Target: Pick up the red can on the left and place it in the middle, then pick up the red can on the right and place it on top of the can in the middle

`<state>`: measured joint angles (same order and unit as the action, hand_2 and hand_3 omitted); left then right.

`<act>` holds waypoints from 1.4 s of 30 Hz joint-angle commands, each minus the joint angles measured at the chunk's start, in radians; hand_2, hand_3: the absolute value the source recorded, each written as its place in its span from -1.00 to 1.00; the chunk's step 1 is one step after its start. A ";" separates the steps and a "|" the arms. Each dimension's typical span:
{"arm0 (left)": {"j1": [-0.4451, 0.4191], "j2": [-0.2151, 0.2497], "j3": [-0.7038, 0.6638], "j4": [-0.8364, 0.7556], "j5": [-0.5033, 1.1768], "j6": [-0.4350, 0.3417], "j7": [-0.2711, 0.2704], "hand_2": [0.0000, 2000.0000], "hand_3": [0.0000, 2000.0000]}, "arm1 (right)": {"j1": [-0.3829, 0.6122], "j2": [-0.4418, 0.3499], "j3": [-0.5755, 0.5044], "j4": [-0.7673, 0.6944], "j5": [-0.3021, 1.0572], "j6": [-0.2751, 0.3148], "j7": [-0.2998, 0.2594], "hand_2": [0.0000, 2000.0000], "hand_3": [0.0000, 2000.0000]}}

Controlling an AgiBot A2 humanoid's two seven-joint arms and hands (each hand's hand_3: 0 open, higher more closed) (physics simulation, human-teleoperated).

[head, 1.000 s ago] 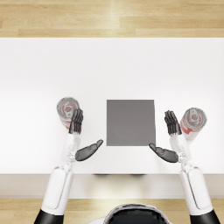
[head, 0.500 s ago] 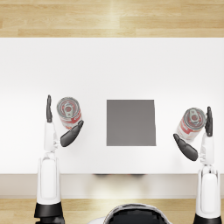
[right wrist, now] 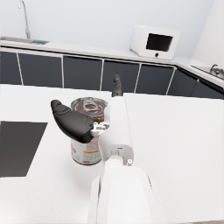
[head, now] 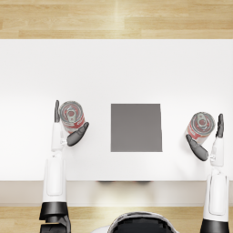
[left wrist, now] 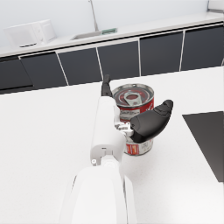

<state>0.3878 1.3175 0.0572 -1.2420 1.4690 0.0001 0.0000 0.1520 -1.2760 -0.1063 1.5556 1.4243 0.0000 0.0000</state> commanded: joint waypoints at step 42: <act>0.152 0.154 0.432 -0.005 0.001 -0.025 -0.092 1.00 0.52 | 0.218 -0.087 0.131 0.079 0.000 0.075 0.010 1.00 0.52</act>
<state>0.5078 1.4539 0.4504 -1.2840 1.4698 -0.0254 -0.1552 0.3486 -1.3620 0.0271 1.6191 1.4245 0.0727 0.0098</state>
